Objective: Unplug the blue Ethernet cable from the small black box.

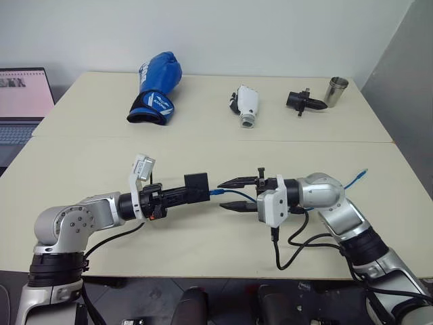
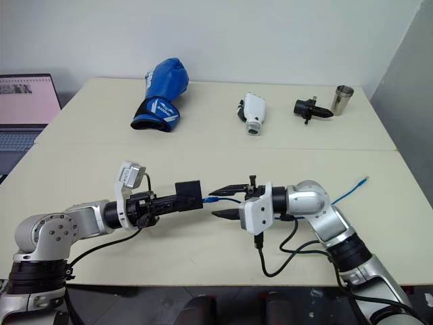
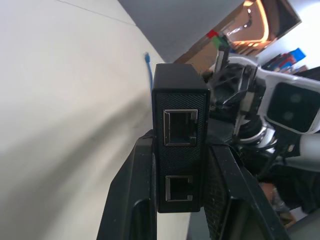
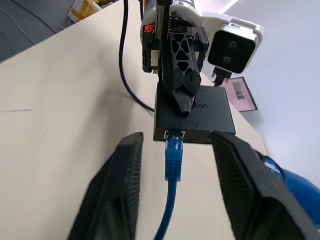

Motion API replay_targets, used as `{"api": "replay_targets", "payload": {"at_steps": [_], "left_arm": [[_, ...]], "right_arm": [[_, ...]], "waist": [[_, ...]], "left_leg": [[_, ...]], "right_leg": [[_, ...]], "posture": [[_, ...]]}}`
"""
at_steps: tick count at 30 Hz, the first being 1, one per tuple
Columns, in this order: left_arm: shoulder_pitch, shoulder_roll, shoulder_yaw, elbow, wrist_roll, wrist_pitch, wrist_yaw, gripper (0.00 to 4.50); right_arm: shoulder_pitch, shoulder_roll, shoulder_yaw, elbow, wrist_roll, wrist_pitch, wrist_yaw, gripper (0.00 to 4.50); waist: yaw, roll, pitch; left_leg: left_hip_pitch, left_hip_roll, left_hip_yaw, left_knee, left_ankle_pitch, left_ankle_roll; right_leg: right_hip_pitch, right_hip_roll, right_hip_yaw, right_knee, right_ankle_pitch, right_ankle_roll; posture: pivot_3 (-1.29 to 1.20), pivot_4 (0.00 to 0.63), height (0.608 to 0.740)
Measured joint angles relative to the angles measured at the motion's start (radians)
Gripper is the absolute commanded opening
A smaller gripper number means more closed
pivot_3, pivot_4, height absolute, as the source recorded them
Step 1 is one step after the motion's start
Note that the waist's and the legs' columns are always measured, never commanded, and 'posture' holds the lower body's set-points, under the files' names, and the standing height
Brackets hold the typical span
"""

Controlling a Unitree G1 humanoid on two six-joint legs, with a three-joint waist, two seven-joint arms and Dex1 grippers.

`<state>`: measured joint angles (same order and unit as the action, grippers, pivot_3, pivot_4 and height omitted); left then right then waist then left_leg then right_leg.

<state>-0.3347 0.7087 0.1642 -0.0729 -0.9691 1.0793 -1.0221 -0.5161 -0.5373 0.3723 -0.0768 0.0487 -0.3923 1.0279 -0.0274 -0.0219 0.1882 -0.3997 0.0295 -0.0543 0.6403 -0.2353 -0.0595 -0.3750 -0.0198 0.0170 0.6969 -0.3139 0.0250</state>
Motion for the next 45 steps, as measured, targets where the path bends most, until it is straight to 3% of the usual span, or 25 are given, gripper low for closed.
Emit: {"api": "replay_targets", "payload": {"at_steps": [3, 8, 14, 22, 30, 45], "left_arm": [[0.003, 0.036, -0.046, 0.001, 0.078, -0.089, -0.066, 0.78], [-0.027, 0.049, -0.107, 0.001, 0.173, -0.242, -0.18, 0.78], [-0.074, 0.074, -0.119, 0.002, 0.208, -0.284, -0.244, 0.78], [-0.082, 0.077, -0.119, 0.001, 0.223, -0.286, -0.267, 0.78], [-0.081, 0.077, -0.119, 0.001, 0.227, -0.3, -0.276, 0.78], [-0.081, 0.076, -0.119, 0.001, 0.228, -0.303, -0.276, 0.78]], "right_arm": [[0.067, -0.068, -0.032, -0.149, 0.143, 0.245, 0.019, 2.85], [0.072, -0.046, -0.102, -0.288, 0.397, 0.73, -0.089, 2.85], [0.058, 0.011, -0.108, -0.291, 0.524, 1.03, -0.164, 2.85], [-0.016, 0.104, -0.122, -0.226, 0.592, 1.186, -0.202, 2.85], [-0.056, 0.158, -0.123, -0.141, 0.599, 1.225, -0.2, 2.85], [-0.078, 0.165, -0.122, -0.095, 0.598, 1.245, -0.173, 2.85]], "waist": [[0.002, 0.0, 0.0], [-0.002, 0.0, 0.0], [-0.003, 0.0, 0.0], [-0.004, 0.0, 0.0], [-0.005, 0.0, 0.0], [-0.005, 0.0, 0.0]], "left_leg": [[0.0, 0.0, 0.0, 0.0, 0.0, 0.0], [0.0, 0.002, -0.001, 0.0, 0.0, 0.0], [-0.001, 0.001, 0.001, -0.001, 0.0, 0.0], [-0.001, 0.001, 0.001, -0.001, 0.0, 0.0], [-0.002, 0.001, 0.001, -0.002, 0.0, 0.0], [-0.002, 0.001, 0.001, -0.002, 0.0, 0.0]], "right_leg": [[0.0, 0.0, 0.0, 0.0, 0.0, 0.0], [0.0, 0.0, 0.0, 0.0, 0.0, -0.001], [-0.002, 0.001, 0.0, 0.0, -0.001, -0.001], [-0.003, 0.002, 0.0, 0.0, -0.001, -0.001], [-0.004, 0.002, 0.0, 0.0, -0.001, -0.001], [-0.004, 0.002, 0.0, 0.0, -0.001, -0.001]], "posture": [[0.0, 0.15, 0.74], [0.0, 0.15, 0.74], [0.0, 0.15, 0.74], [0.0, 0.15, 0.74], [0.0, 0.15, 0.74], [0.0, 0.15, 0.74]]}}
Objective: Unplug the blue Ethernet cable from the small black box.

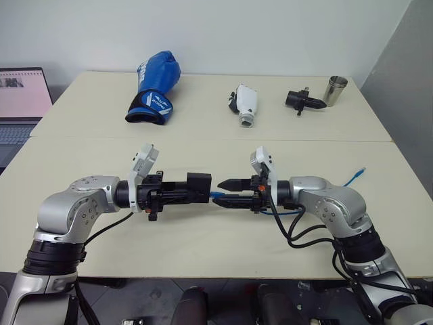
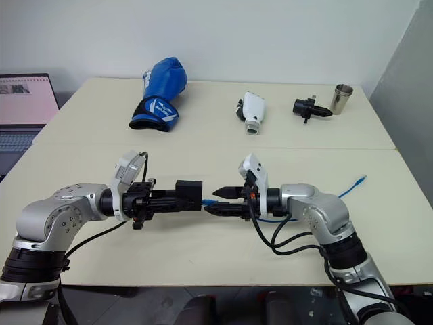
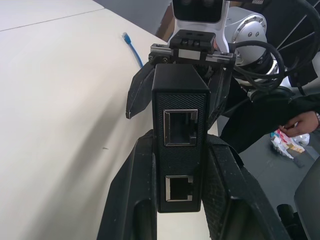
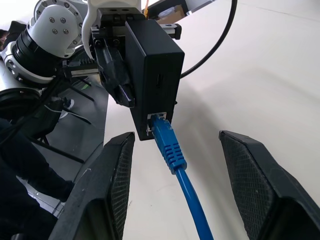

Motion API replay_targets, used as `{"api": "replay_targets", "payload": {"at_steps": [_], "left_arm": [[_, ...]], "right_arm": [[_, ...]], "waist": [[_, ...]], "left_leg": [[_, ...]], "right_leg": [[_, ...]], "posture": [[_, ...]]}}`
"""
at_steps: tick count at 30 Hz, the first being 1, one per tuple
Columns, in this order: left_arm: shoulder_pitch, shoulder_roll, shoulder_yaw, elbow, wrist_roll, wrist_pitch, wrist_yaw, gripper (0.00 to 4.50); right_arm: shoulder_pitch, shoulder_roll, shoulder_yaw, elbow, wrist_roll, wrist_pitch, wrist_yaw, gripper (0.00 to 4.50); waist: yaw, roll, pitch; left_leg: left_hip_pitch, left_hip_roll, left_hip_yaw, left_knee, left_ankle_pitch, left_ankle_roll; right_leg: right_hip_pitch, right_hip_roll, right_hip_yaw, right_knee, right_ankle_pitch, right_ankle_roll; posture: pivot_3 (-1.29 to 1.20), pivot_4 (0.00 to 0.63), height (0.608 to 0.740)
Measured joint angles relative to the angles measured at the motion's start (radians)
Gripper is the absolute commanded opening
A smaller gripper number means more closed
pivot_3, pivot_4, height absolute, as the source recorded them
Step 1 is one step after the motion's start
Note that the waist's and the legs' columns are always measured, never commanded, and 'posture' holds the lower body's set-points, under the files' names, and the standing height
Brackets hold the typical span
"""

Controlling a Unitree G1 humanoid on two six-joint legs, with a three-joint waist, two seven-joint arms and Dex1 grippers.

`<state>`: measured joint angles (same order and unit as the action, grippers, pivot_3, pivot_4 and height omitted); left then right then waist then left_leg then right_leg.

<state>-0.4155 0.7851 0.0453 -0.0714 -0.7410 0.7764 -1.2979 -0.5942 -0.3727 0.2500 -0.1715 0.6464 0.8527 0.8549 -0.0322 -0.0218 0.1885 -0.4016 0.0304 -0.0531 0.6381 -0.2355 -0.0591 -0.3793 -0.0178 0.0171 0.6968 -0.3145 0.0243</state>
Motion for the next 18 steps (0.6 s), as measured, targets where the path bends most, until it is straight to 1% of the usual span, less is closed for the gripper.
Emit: {"api": "replay_targets", "payload": {"at_steps": [9, 12, 16, 18], "left_arm": [[0.0, -0.004, 0.0, 0.0, 0.006, -0.001, 0.004, 0.78], [0.0, -0.004, 0.0, 0.0, 0.01, -0.001, 0.006, 0.78], [0.0, -0.004, 0.0, 0.0, 0.013, -0.001, 0.009, 0.78], [0.0, -0.004, 0.0, 0.0, 0.014, -0.001, 0.008, 0.78]], "right_arm": [[-0.007, 0.003, 0.001, 0.0, 0.0, 0.019, 0.0, 2.85], [-0.008, 0.003, 0.006, 0.0, 0.0, 0.019, 0.0, 2.3], [-0.008, 0.004, 0.008, 0.0, -0.001, 0.02, 0.0, 1.4], [-0.009, 0.004, 0.009, 0.0, -0.003, 0.02, 0.0, 1.04]], "waist": [[0.0, 0.0, 0.0], [0.0, 0.0, 0.0], [0.0, 0.0, 0.0], [0.0, 0.0, 0.0]], "left_leg": [[0.0, 0.0, 0.0, 0.0, 0.0, 0.0], [0.0, 0.0, 0.0, 0.0, 0.0, 0.0], [0.0, 0.0, 0.0, 0.0, 0.0, 0.0], [0.0, 0.0, 0.0, 0.0, 0.0, 0.0]], "right_leg": [[0.0, 0.0, 0.0, 0.0, 0.0, 0.0], [0.0, 0.0, 0.0, 0.0, 0.0, 0.0], [0.0, 0.0, 0.0, 0.0, 0.0, 0.0], [0.0, 0.0, 0.0, 0.0, 0.0, 0.0]], "posture": [[0.0, 0.15, 0.74], [0.0, 0.15, 0.74], [0.0, 0.15, 0.74], [0.0, 0.15, 0.74]]}}
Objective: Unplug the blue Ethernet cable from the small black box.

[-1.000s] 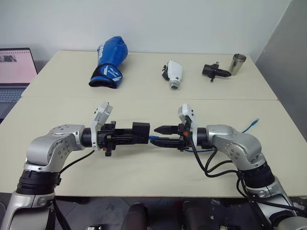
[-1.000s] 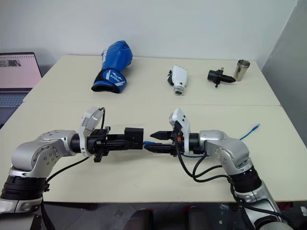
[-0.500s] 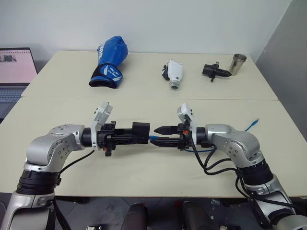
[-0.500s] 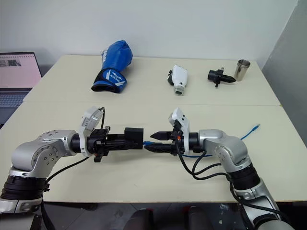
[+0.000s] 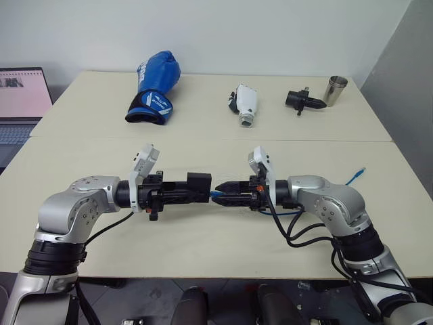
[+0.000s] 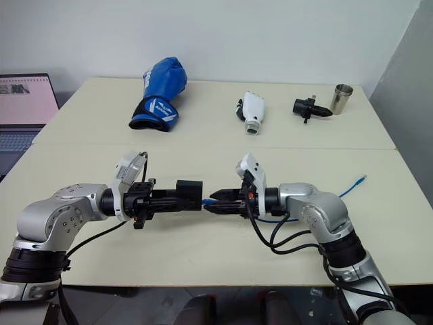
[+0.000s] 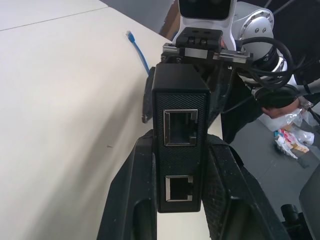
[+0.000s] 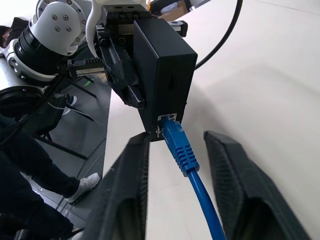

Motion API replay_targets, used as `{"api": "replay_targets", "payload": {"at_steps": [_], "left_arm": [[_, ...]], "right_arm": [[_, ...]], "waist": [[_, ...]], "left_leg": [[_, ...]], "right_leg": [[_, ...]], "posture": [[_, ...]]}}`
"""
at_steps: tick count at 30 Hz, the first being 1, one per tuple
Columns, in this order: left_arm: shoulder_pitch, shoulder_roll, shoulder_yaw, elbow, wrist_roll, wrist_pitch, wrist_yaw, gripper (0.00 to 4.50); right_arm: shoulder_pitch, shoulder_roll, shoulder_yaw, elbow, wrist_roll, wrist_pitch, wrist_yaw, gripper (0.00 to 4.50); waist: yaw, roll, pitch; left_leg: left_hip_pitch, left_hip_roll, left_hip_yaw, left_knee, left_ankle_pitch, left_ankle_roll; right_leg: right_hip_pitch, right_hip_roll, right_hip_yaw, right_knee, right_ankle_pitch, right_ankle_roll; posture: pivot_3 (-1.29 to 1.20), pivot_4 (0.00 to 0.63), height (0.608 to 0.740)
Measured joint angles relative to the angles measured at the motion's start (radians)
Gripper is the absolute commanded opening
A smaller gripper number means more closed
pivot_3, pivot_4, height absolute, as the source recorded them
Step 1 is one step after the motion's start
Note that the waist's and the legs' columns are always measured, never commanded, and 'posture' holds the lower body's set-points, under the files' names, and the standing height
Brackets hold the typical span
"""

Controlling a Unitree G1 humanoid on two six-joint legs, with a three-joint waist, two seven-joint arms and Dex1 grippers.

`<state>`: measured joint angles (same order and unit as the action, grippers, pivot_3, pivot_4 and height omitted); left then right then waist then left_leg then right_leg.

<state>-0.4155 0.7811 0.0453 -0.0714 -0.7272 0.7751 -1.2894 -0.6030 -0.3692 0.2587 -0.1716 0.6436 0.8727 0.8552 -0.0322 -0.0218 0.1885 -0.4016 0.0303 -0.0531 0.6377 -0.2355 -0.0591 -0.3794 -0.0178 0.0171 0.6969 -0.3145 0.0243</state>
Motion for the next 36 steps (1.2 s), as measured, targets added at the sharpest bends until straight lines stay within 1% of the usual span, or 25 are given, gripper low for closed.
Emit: {"api": "replay_targets", "payload": {"at_steps": [5, 18, 20, 21, 23, 26, 32, 36], "left_arm": [[0.0, 0.0, 0.0, 0.002, 0.006, 0.0, 0.003, 0.78], [0.0, -0.001, -0.002, 0.002, 0.006, 0.001, 0.003, 0.78], [0.0, -0.001, -0.003, 0.002, 0.006, 0.001, -0.001, 0.78], [0.0, -0.002, -0.003, 0.0, 0.005, 0.001, -0.003, 0.78], [0.0, -0.005, -0.003, -0.001, 0.005, 0.002, -0.003, 0.78], [0.0, -0.006, -0.003, -0.001, 0.003, 0.005, -0.003, 0.78], [0.0, -0.007, -0.003, -0.001, 0.002, 0.006, -0.009, 0.78], [0.0, -0.007, -0.003, -0.001, 0.002, 0.006, -0.01, 0.78]], "right_arm": [[-0.003, -0.003, 0.001, 0.0, -0.006, 0.001, 0.013, 0.08], [-0.006, -0.003, 0.001, 0.0, -0.028, -0.002, 0.032, 0.04], [-0.006, -0.005, 0.0, 0.0, -0.028, -0.001, 0.042, 0.75], [-0.005, -0.006, 0.0, 0.0, -0.028, -0.001, 0.044, 0.91], [-0.005, -0.008, 0.0, 0.0, -0.028, -0.001, 0.057, 1.45], [-0.004, -0.024, 0.001, -0.005, -0.028, -0.002, 0.079, 2.08], [0.003, -0.044, 0.001, -0.025, -0.018, 0.009, 0.111, 2.1], [0.003, -0.019, 0.001, -0.02, -0.023, 0.01, 0.094, 2.1]], "waist": [[0.0, 0.0, 0.0], [0.0, 0.0, 0.0], [0.0, 0.0, 0.0], [0.0, 0.0, 0.0], [0.0, 0.0, 0.0], [0.0, 0.0, 0.0], [0.0, 0.0, 0.0], [0.0, 0.0, 0.0]], "left_leg": [[0.0, 0.0, 0.0, 0.0, 0.0, 0.0], [0.0, 0.0, 0.0, -0.001, 0.0, 0.0], [0.0, 0.0, 0.0, -0.001, 0.0, 0.0], [0.0, 0.0, 0.0, -0.001, 0.0, 0.0], [0.0, 0.0, 0.0, -0.001, 0.0, 0.0], [0.0, 0.0, 0.0, -0.001, 0.0, 0.0], [0.0, 0.0, 0.0, -0.001, 0.0, 0.0], [0.0, 0.0, 0.0, -0.001, 0.0, 0.0]], "right_leg": [[0.0, 0.0, 0.0, 0.0, 0.0, 0.0], [0.0, 0.0, 0.0, 0.0, 0.0, 0.0], [0.0, 0.0, 0.0, 0.0, 0.0, 0.0], [0.0, 0.0, 0.0, 0.0, 0.0, 0.0], [0.0, 0.0, 0.0, 0.0, 0.0, 0.0], [0.0, 0.0, 0.0, 0.0, 0.0, 0.0], [0.0, 0.0, 0.0, 0.0, 0.0, 0.0], [0.0, 0.0, 0.0, 0.0, 0.0, 0.0]], "posture": [[0.0, 0.15, 0.74], [0.0, 0.15, 0.74], [0.0, 0.15, 0.74], [0.0, 0.15, 0.74], [0.0, 0.15, 0.74], [0.0, 0.15, 0.74], [0.0, 0.15, 0.74], [0.0, 0.15, 0.74]]}}
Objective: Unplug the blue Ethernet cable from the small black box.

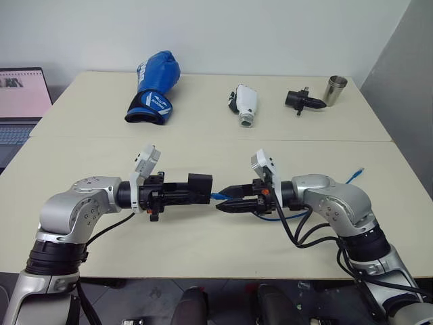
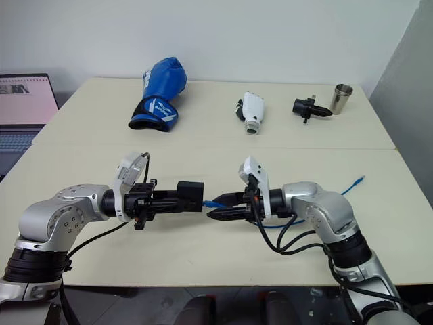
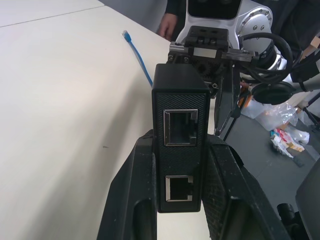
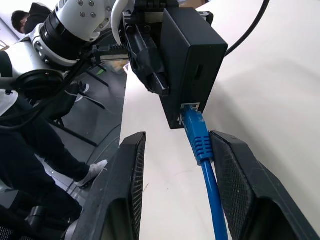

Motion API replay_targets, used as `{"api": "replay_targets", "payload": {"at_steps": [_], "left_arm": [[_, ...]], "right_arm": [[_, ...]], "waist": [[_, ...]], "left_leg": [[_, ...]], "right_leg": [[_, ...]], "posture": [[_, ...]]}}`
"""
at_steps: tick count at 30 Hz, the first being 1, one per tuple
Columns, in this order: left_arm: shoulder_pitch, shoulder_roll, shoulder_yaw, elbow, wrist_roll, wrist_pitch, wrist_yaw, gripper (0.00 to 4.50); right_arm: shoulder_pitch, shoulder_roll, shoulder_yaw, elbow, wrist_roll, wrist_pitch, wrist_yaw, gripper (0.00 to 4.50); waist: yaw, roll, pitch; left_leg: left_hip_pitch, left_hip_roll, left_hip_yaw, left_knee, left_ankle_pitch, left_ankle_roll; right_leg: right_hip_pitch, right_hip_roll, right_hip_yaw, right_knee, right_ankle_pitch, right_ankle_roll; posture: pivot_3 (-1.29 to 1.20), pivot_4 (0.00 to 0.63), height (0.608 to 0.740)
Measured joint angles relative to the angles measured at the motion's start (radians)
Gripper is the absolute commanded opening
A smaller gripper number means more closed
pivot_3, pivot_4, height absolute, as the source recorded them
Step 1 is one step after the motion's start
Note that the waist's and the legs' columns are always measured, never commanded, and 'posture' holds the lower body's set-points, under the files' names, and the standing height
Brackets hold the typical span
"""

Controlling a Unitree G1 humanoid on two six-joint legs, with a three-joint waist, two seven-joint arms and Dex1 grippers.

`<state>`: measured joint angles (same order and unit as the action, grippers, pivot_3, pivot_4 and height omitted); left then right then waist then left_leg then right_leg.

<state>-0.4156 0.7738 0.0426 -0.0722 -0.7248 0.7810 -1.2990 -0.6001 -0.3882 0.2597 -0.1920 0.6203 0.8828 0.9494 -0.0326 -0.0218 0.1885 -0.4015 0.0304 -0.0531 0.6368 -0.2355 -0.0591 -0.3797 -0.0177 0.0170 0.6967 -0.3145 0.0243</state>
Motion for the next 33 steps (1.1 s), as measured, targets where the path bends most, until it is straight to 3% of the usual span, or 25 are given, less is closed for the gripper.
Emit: {"api": "replay_targets", "payload": {"at_steps": [31, 33], "left_arm": [[0.002, -0.003, -0.01, 0.0, 0.001, -0.003, 0.0, 0.78], [0.005, -0.003, -0.01, 0.0, 0.001, -0.004, 0.0, 0.78]], "right_arm": [[-0.039, 0.054, -0.026, 0.08, 0.029, 0.068, -0.022, 2.1], [-0.039, 0.054, -0.026, 0.08, 0.029, 0.068, -0.022, 1.68]], "waist": [[0.0, 0.0, 0.0], [0.0, 0.0, 0.0]], "left_leg": [[0.0, 0.0, 0.0, 0.0, 0.0, 0.0], [0.0, 0.0, 0.0, 0.0, 0.0, 0.0]], "right_leg": [[0.0, 0.0, 0.0, 0.0, 0.0, 0.0], [0.0, 0.0, 0.0, 0.0, 0.0, 0.0]], "posture": [[0.0, 0.15, 0.74], [0.0, 0.15, 0.74]]}}
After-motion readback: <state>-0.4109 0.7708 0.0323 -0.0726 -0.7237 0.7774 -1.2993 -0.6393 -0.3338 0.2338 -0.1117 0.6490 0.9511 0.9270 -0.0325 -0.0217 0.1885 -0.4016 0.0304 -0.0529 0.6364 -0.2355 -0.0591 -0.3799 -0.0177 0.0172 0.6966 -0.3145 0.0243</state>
